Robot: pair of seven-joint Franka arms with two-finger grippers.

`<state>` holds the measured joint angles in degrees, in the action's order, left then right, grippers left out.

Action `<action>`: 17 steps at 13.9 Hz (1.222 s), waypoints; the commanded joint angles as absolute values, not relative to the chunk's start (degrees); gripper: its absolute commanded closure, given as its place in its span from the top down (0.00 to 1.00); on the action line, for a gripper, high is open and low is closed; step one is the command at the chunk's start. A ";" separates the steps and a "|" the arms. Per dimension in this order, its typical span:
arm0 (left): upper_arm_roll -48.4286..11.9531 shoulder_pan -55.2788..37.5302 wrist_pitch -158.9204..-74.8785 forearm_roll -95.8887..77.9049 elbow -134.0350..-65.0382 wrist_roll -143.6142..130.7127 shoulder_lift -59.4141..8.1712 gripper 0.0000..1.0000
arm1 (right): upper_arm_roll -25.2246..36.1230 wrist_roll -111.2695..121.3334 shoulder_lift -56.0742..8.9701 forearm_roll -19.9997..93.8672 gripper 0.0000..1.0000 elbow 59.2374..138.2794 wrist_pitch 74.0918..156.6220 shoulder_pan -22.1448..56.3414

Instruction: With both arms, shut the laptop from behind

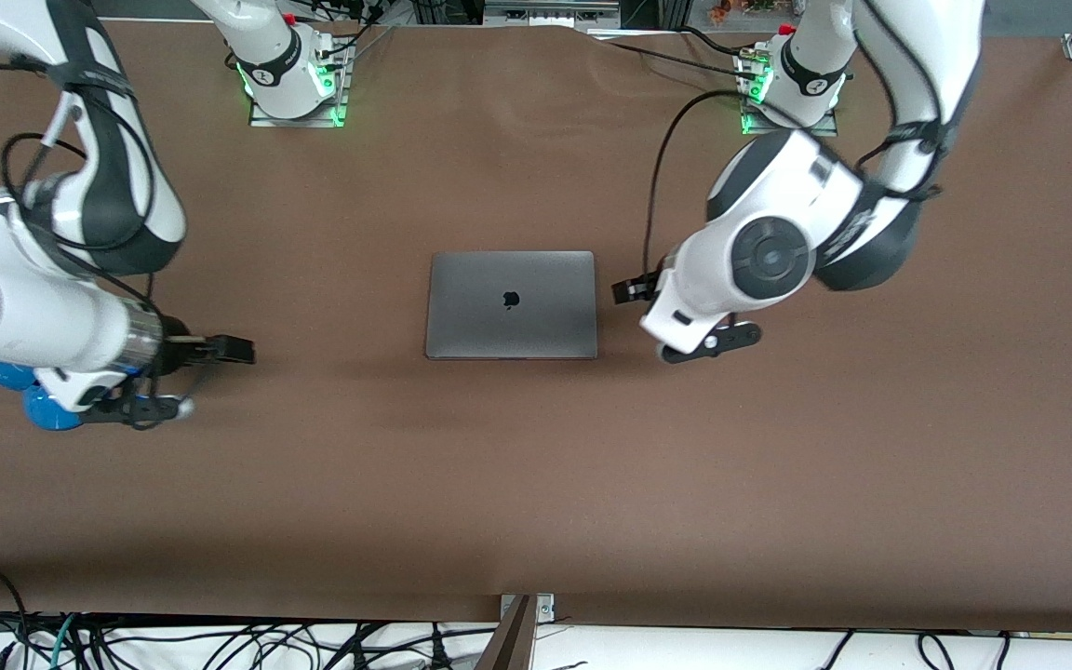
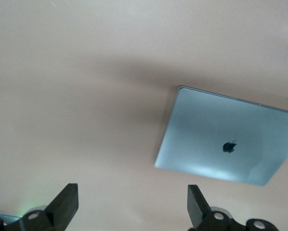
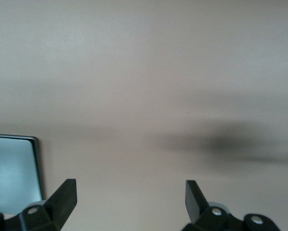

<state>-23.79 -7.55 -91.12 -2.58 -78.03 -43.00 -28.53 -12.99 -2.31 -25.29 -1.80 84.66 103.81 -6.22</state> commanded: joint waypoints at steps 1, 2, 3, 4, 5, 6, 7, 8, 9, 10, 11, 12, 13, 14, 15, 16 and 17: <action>-24.17 -3.70 -90.09 1.66 -84.71 -35.44 -20.32 1.00 | -9.50 1.58 -20.40 -2.37 1.00 85.34 98.73 -5.45; -24.08 -2.82 -90.09 2.37 -86.81 -32.81 -17.69 1.00 | -8.45 1.58 -18.74 -2.29 1.00 85.08 95.74 -5.45; -24.17 -0.99 -90.09 2.90 -88.92 -29.91 -15.06 1.00 | -7.74 1.58 -16.98 -2.55 1.00 84.64 94.41 -5.10; -24.08 0.60 -90.09 2.90 -91.38 -26.40 -12.07 1.00 | -7.73 1.50 -15.14 -2.46 1.00 84.20 92.22 -5.53; -23.65 1.49 -90.09 2.90 -94.19 -23.58 -8.91 1.00 | -7.65 1.15 -14.07 -2.03 1.00 82.89 89.94 -6.41; -22.86 1.93 -90.17 2.90 -96.83 -21.55 -6.01 1.00 | -7.56 0.97 -11.37 -2.28 1.00 82.88 89.04 -6.59; -20.50 1.32 -90.35 2.90 -98.86 -19.71 -3.37 1.00 | -7.56 0.88 -9.08 -2.72 1.00 83.49 87.64 -6.68; -18.56 0.97 -90.35 2.64 -100.53 -17.25 -1.25 1.00 | -7.47 0.70 -6.96 -2.72 1.00 84.19 85.63 -6.51; -17.24 0.97 -90.35 2.46 -102.29 -14.44 0.77 1.00 | -7.38 0.27 -4.42 -2.72 1.00 86.46 85.17 -6.07; -15.66 0.88 -90.61 2.37 -103.87 -12.50 2.71 1.00 | -6.60 0.09 -2.05 -2.55 1.00 89.36 85.95 -5.63; -13.56 -0.17 -90.70 2.29 -105.28 -10.74 4.64 1.00 | -5.11 -0.17 -0.19 -2.20 1.00 91.91 87.61 -4.41; -9.88 -1.74 -90.70 2.20 -106.16 -8.29 6.22 1.00 | -2.92 -0.18 0.96 -1.94 1.00 94.28 90.06 -2.92; -6.89 -2.71 -90.70 2.11 -106.78 -4.78 7.37 1.00 | -1.16 -0.18 1.75 -1.41 1.00 96.31 92.00 -2.12; -4.77 -2.81 -90.70 1.85 -106.96 -1.35 8.17 1.00 | -0.62 -0.18 2.02 -1.06 1.00 97.20 92.46 -2.28; -3.01 -2.81 -90.70 1.67 -106.79 1.90 8.70 1.00 | -0.44 -0.18 2.02 -1.05 1.00 97.21 92.37 -2.02; -1.07 -2.90 -90.27 1.58 -106.09 4.89 8.79 1.00 | -0.35 -0.18 2.02 -1.05 1.00 97.21 92.29 -1.67; 0.42 -2.90 -90.18 1.67 -105.47 7.79 8.79 1.00 | -0.35 -0.18 2.02 -1.14 1.00 97.21 92.55 -1.76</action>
<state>-2.50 -1.89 -89.39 1.90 -104.69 2.17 7.24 -1.13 0.25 0.05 -1.72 95.22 91.40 -2.83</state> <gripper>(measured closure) 0.000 0.000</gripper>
